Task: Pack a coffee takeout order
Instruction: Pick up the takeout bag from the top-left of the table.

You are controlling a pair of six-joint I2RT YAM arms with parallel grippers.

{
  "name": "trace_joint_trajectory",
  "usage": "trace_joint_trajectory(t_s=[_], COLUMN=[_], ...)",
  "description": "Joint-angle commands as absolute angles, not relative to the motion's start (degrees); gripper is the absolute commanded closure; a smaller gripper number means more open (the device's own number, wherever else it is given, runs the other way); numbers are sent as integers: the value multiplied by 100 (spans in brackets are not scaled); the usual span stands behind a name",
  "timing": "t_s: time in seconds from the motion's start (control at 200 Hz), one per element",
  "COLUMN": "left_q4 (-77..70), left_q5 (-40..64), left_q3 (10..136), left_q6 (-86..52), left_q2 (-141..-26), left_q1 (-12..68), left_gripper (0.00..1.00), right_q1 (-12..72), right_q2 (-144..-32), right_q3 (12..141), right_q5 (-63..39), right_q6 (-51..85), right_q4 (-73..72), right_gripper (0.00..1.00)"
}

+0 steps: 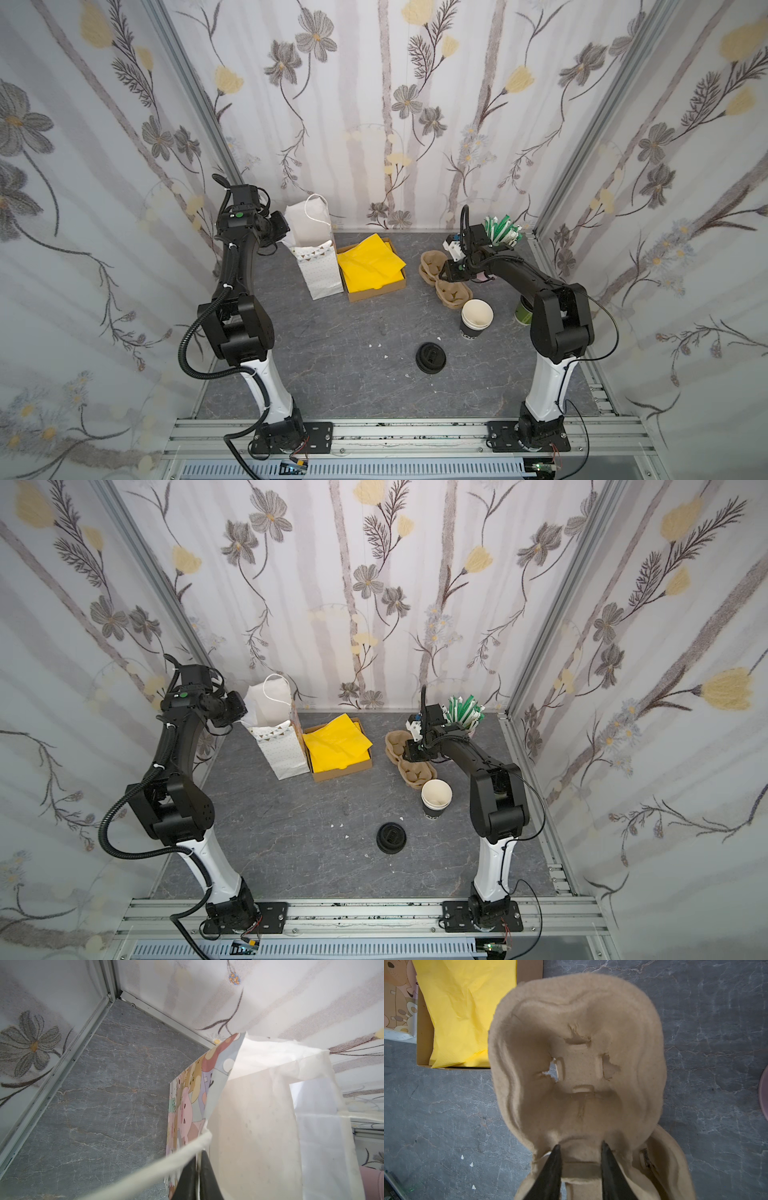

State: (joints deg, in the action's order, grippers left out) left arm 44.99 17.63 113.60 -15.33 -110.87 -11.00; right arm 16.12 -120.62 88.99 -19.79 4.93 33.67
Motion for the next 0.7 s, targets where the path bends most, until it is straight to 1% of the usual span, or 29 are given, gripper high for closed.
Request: trace_joint_trajectory(t_s=[0.0, 0.055, 0.07, 0.34, 0.53, 0.694], left_q4=[4571, 4582, 4580, 4579, 4570, 4562], left_q5=[1673, 1613, 1605, 1146, 891, 594], left_q3=[11357, 11377, 11386, 11110, 10607, 10037], left_q6=[-1555, -1564, -1569, -2091, -2414, -2735], left_q2=[-11135, -11111, -11103, -10520, -9811, -8963], left_q1=[-1060, -1040, -1040, -980, -879, -825], left_gripper=[97, 98, 100, 100, 100, 100], right_q1=[1617, 1615, 1617, 1604, 1607, 1608], right_q2=[-12111, -12120, -12127, -12182, -12193, -12199], right_q3=[8982, 9004, 9008, 9104, 9176, 9158], right_q5=[-2048, -2039, -2032, -1964, -1962, -1899], right_q6=[541, 543, 539, 584, 646, 773], right_q4=[3220, 3230, 3234, 3234, 3240, 3250], right_gripper=[70, 70, 71, 71, 70, 70])
